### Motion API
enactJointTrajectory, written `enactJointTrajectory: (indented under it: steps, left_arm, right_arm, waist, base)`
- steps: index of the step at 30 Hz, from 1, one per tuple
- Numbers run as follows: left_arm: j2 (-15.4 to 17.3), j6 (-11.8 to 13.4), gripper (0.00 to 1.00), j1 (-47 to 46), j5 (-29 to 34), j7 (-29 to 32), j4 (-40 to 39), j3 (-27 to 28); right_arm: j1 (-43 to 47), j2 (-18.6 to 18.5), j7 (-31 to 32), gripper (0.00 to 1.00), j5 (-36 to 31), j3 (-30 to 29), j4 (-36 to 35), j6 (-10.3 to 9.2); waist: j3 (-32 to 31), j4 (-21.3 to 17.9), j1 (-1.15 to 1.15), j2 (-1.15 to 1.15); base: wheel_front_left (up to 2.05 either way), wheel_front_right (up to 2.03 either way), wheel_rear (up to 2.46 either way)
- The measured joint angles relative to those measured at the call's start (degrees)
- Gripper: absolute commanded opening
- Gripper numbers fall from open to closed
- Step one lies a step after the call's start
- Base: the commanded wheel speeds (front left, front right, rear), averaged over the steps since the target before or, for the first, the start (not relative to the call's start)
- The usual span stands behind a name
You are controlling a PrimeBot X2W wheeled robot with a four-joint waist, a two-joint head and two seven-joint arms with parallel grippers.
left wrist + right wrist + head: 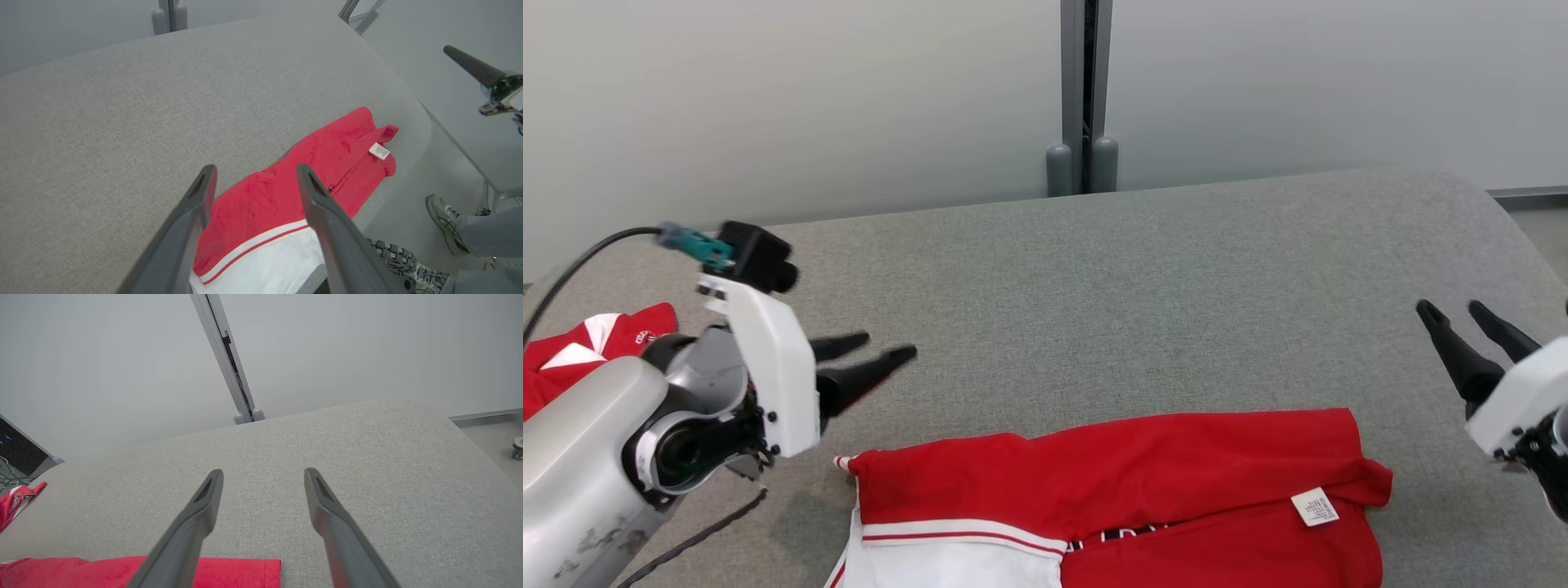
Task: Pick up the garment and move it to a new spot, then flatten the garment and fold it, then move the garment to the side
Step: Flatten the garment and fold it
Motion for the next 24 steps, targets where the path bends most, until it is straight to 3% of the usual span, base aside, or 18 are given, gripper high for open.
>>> enactJointTrajectory:
  steps: [3, 7, 11, 16, 21, 24]
  left_arm:
    - [0.8, 2.2, 1.00, 2.9, 1.8, -10.3, -0.7, 4.0]
    - [2.2, 6.0, 1.00, 7.9, 4.1, -22.8, -2.6, 8.2]
    - [3.4, 10.4, 1.00, 14.6, 5.5, -32.9, -6.4, 11.1]
    - [2.7, 15.7, 1.00, 22.0, 7.5, -43.8, -10.9, 13.4]
    - [-0.9, 19.4, 1.00, 28.1, 11.6, -47.5, -13.0, 17.7]
    - [-4.6, 20.8, 1.00, 32.2, 17.3, -47.8, -13.9, 22.3]
  right_arm:
    - [4.0, 1.4, -3.0, 1.00, -3.8, -4.3, -0.9, 0.00]
    - [9.3, 6.0, -6.8, 1.00, -8.0, -10.9, -3.4, 0.00]
    - [14.7, 10.7, -8.8, 1.00, -12.3, -17.6, -7.1, 0.00]
    - [21.1, 16.3, -7.9, 1.00, -17.2, -23.1, -11.0, 0.00]
    - [24.2, 20.0, -4.8, 1.00, -20.5, -24.9, -12.5, 0.00]
    - [24.6, 20.5, -3.9, 1.00, -21.0, -25.8, -12.1, 0.00]
  waist:
    - [-0.4, 0.4, 0.00, 0.00]
    - [-0.6, 1.1, 0.00, 0.00]
    - [-0.5, 1.9, 0.00, 0.00]
    - [0.0, 3.1, 0.00, 0.00]
    - [0.7, 3.8, 0.00, 0.00]
    - [1.0, 4.2, 0.00, 0.00]
  base:
    - [0.00, 0.00, 0.00]
    - [0.00, 0.00, 0.00]
    - [0.00, 0.00, 0.00]
    - [0.00, 0.00, 0.00]
    - [0.00, 0.00, 0.00]
    - [0.00, 0.00, 0.00]
